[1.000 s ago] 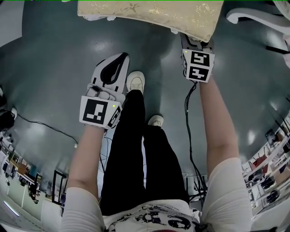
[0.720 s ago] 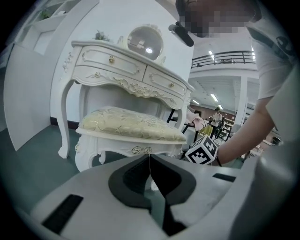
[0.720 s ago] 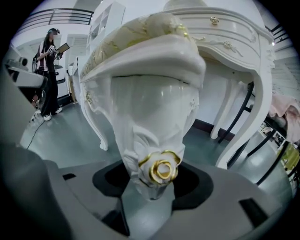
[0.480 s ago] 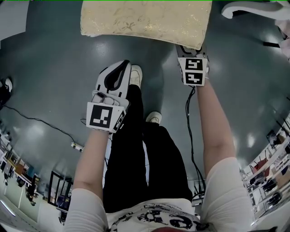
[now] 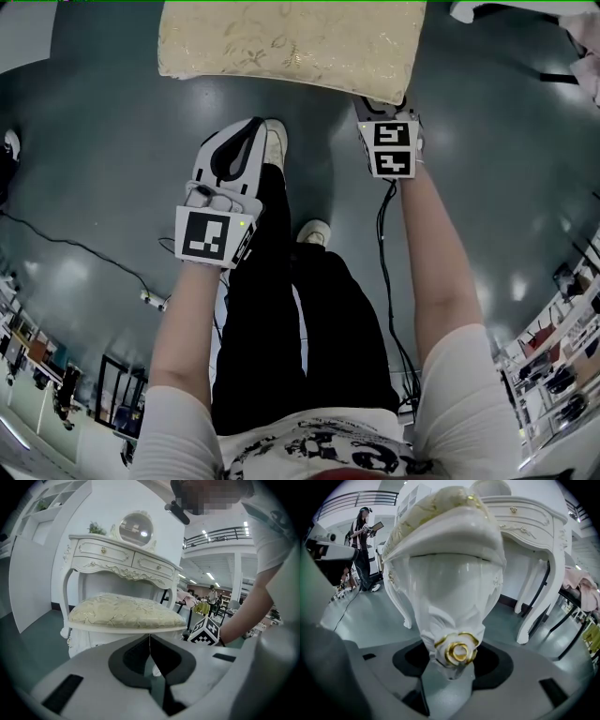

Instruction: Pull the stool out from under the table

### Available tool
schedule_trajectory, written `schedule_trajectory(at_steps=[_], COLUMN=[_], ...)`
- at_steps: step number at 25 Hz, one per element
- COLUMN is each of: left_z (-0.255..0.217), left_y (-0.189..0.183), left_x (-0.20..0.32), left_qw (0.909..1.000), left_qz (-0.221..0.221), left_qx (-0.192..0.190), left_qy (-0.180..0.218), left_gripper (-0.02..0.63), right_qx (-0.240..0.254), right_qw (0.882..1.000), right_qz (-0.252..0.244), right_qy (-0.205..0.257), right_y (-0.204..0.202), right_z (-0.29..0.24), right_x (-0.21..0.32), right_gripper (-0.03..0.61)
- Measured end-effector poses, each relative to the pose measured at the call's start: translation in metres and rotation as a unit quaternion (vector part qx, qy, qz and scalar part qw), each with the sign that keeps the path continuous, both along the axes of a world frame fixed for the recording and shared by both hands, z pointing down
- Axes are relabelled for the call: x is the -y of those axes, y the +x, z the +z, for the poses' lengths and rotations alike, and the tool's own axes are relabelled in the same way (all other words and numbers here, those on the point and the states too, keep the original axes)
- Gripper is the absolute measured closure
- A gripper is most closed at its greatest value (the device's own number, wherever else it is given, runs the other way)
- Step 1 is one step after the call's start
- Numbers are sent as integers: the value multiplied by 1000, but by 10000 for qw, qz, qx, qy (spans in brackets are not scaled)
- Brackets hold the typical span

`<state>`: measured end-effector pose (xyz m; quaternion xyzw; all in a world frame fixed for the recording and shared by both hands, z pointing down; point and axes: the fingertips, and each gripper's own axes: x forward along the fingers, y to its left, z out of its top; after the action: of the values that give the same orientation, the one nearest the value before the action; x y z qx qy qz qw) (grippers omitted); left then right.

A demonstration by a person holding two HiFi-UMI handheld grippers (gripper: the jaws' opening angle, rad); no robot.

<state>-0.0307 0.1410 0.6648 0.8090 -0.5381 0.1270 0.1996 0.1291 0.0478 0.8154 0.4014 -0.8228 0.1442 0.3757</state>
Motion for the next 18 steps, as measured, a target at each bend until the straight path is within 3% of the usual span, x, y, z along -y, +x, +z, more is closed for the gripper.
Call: schedule_trajectory(at_steps=[5,9,18], left_z=[-7,-13,-52], left_y=[-1,2,3], left_x=[-3,-13,-16], left_qw=[9999,9999,9999], left_qz=[-3,15,81], left_qx=[60,46,-101], left_qy=[115,106,27], left_gripper=[592,592,592], right_qx=[-2,-295,-321], right_qw=[9999,9988,9915], right_qz=[36,90,815], right_qy=[-101,-390,-960], right_y=[2,3,29], right_z=[2,4,-39], right_x=[-1,-4,-32], right_gripper=[318,318,305])
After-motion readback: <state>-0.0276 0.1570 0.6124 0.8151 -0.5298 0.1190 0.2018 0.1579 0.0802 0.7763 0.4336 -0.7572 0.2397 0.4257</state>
